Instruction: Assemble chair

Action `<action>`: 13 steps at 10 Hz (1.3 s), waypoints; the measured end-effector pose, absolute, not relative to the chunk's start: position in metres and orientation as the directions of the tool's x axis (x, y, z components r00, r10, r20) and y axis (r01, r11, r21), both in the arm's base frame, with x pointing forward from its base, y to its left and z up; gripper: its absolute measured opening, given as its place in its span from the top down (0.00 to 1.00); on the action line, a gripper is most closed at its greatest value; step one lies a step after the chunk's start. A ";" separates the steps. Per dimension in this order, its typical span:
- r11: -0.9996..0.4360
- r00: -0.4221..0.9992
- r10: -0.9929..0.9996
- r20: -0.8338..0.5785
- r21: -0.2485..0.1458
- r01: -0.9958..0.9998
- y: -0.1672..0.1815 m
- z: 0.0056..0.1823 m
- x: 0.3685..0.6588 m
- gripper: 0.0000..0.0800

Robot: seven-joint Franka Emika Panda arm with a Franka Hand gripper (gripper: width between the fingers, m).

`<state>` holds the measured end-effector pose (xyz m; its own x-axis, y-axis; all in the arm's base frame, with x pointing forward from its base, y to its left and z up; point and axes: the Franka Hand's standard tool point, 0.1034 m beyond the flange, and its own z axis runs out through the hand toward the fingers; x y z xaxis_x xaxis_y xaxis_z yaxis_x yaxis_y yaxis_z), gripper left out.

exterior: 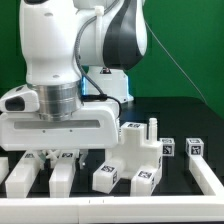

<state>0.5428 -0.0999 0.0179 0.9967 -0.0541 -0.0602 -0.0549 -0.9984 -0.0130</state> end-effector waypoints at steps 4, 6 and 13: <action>-0.998 0.997 -0.054 -0.060 -0.013 -0.055 -0.100 0.018 0.543 0.65; -0.998 0.997 -0.054 -0.060 -0.013 -0.055 -0.100 0.018 0.543 0.65; -0.980 0.979 -0.189 -0.082 -0.053 -0.194 -0.094 0.114 0.548 0.65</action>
Offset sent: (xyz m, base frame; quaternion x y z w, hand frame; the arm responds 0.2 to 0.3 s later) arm 0.0000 0.0000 0.0000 0.0000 0.0000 0.0000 1.0000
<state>0.5481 -0.0939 0.1135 0.9786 -0.1889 -0.0820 -0.1935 -0.9797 -0.0527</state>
